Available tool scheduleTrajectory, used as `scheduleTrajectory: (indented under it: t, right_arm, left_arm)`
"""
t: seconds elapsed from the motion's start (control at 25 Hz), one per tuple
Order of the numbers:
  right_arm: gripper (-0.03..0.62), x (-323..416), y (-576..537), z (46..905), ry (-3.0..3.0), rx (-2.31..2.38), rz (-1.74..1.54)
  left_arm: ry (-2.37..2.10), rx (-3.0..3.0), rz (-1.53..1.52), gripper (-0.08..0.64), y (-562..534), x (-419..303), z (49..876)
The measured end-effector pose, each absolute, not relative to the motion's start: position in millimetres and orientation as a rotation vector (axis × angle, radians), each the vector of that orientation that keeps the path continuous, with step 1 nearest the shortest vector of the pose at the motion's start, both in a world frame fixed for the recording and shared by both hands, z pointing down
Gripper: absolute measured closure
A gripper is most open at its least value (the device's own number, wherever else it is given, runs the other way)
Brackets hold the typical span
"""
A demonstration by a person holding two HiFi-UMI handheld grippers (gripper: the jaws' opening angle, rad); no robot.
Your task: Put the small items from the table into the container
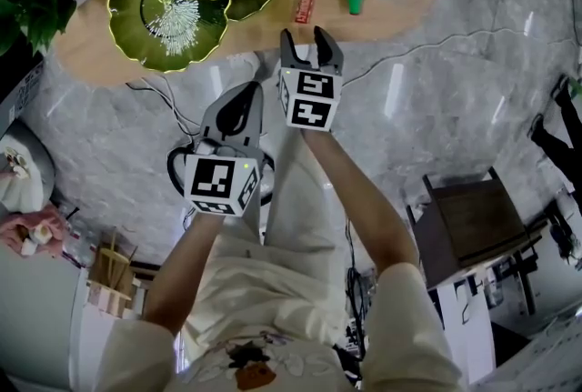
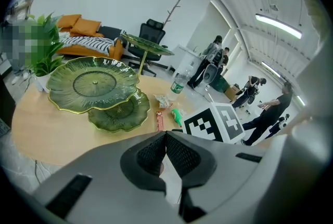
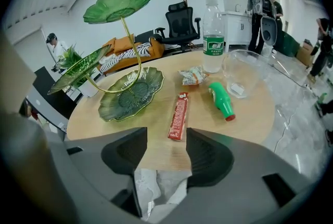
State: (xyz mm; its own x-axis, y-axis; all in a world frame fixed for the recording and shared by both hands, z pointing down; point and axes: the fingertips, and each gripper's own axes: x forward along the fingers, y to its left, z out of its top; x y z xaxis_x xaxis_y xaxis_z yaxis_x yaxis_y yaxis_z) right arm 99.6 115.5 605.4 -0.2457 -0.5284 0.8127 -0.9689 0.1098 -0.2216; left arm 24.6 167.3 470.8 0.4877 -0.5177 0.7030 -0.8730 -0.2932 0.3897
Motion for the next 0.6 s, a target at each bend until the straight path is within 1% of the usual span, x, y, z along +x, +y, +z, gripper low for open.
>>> scheduleTrajectory:
  t: [0.6]
  right_arm:
    - [0.375,102.5,95.6,623.9,-1.842,1.407,0.996]
  left_arm:
    - [-1.148,1.898,0.618,0.552,164.6,18.6,497.9]
